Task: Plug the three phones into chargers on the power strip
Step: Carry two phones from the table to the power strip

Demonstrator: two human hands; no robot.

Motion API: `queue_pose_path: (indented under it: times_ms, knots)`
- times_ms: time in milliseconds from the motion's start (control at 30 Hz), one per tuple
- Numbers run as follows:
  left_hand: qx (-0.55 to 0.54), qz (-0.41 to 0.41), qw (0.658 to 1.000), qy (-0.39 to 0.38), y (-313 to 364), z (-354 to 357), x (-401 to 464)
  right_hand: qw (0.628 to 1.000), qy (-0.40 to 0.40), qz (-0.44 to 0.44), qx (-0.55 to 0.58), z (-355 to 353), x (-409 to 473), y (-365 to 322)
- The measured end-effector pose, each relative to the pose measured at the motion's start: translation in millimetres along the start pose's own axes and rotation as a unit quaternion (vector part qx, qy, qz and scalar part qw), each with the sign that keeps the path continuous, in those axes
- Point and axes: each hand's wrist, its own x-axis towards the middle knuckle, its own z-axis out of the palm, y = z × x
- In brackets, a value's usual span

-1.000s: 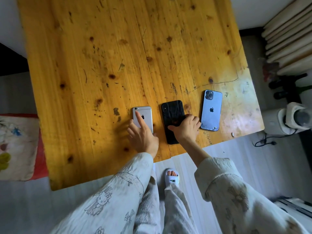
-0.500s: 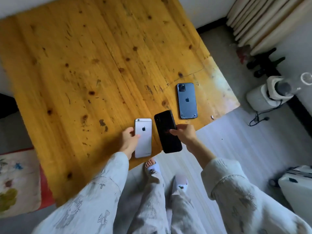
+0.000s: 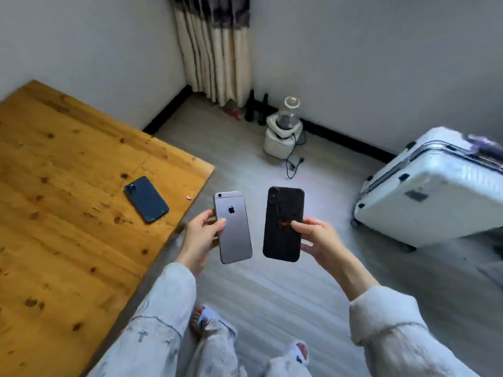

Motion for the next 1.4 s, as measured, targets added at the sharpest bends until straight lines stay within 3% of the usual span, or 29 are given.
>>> queue_pose_path:
  times_ms: [167,300,433,633,1000,1167,1400]
  knots:
    - [0.032,0.007,0.993,-0.112,-3,159,-48,0.991,0.079,-0.033,0.107,-171,-62,7]
    - [0.078,-0.006,0.969,-0.235,-21,290,-89,0.967,0.163,-0.070,0.182,-298,-121,25]
    - [0.144,-0.014,0.926,-0.348,-39,411,-133,0.929,0.252,-0.108,0.248,-401,-175,50]
    - [0.245,-0.016,0.845,-0.475,-78,578,-196,0.844,0.382,-0.134,0.351,-526,-236,92]
    - [0.338,-0.028,0.690,-0.640,-181,882,-322,0.701,0.544,-0.156,0.434,-760,-334,146]
    - [0.378,-0.037,0.623,-0.684,-235,986,-400,0.631,0.596,-0.158,0.471,-840,-384,183]
    - [0.418,-0.061,0.567,-0.707,-339,1109,-503,0.571,0.634,-0.145,0.501,-969,-451,260]
